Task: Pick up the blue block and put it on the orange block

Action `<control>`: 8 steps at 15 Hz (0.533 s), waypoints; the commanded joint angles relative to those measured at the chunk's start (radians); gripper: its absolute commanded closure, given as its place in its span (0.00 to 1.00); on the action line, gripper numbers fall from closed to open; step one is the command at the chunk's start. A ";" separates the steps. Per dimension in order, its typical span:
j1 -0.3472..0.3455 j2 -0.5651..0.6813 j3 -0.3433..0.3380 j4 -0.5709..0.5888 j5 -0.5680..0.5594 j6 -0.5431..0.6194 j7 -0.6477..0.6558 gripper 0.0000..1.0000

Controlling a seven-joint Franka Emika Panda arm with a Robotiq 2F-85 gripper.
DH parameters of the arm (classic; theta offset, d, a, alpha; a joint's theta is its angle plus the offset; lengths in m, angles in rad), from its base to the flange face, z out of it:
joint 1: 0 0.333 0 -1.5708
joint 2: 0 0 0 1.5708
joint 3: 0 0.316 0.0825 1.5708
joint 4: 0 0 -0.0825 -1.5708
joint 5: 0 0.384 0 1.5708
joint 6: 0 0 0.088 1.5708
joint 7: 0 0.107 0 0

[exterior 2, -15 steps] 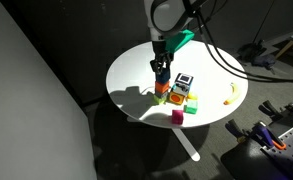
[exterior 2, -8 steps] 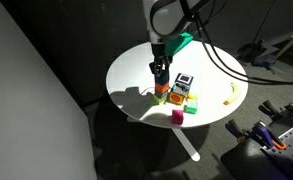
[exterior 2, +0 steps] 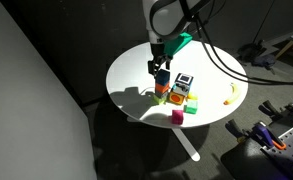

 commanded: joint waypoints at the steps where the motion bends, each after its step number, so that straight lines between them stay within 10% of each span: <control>1: 0.003 -0.013 0.001 0.014 -0.001 -0.011 -0.005 0.00; 8: 0.000 -0.044 0.005 0.032 0.018 -0.014 0.020 0.00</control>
